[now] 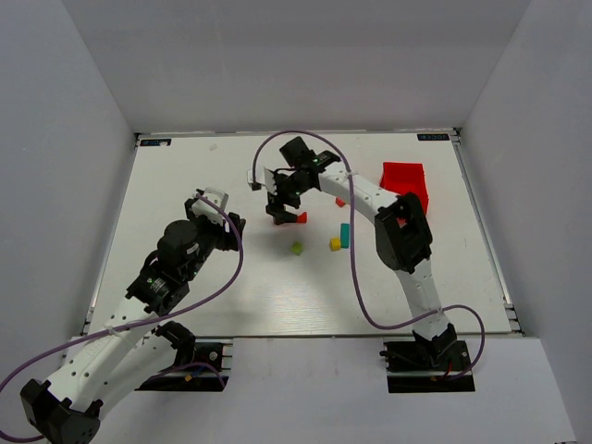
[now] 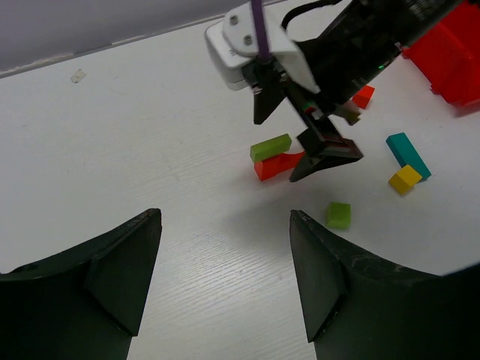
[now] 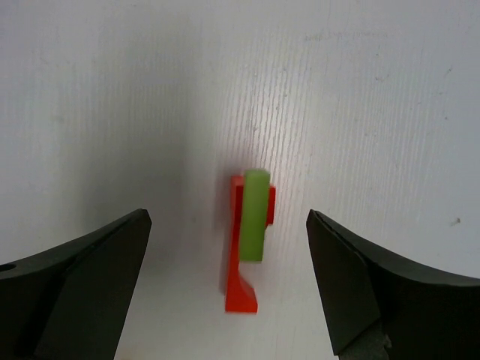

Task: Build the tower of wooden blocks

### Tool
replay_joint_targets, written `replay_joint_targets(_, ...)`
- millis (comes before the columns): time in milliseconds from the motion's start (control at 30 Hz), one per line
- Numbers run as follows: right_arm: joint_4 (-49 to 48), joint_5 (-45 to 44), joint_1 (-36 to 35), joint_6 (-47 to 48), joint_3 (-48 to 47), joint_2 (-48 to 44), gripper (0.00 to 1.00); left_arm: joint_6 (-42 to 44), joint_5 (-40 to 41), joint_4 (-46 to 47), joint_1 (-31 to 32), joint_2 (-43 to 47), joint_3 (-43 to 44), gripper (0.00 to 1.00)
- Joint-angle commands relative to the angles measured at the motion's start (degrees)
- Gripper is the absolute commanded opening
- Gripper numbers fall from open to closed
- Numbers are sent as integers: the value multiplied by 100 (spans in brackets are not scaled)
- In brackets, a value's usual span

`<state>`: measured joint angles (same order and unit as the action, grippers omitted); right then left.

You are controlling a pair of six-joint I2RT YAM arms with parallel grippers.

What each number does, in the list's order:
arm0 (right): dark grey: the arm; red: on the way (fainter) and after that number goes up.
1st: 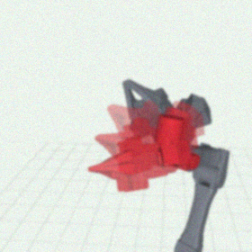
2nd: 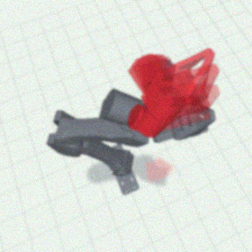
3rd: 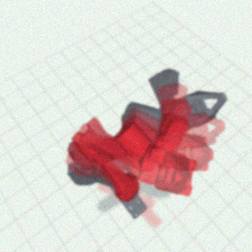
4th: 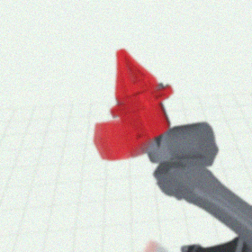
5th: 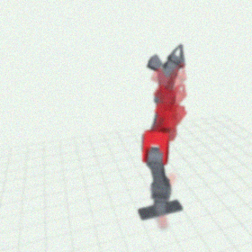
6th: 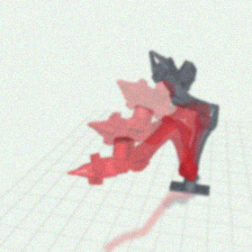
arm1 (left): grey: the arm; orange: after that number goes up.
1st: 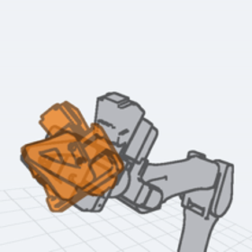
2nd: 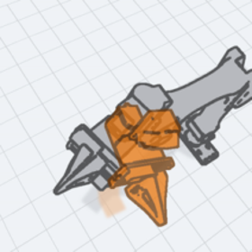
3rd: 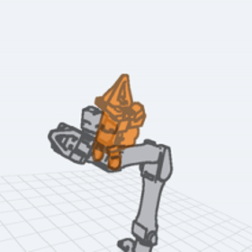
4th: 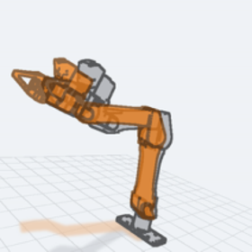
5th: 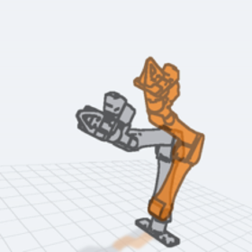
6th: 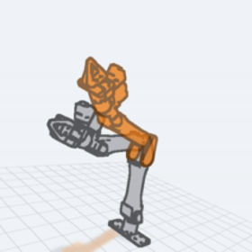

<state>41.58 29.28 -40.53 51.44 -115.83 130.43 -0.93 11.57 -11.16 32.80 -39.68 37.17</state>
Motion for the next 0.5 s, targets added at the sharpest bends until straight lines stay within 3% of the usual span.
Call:
replay_joint_targets(0,-387,70,10,-64,575,-1305,90,-21,64,44,-19,22,-8,79)
replay_joint_targets(200,-1545,-834,37,-283,2256,-3187,90,-21,64,44,-19,22,-8,79)
replay_joint_targets(333,-3338,-2737,142,-1338,4303,-4411,90,-21,-110,96,-19,22,-60,82)
replay_joint_targets(400,-3509,-2804,247,-1722,4917,-4570,37,-21,-478,183,-19,22,-113,73)
replay_joint_targets(433,-3395,-2683,317,-1821,4956,-4553,8,48,-794,245,-19,-126,-113,49)
replay_joint_targets(467,-3089,-2551,362,-1900,4991,-4518,0,49,-910,246,-19,-180,-113,32)
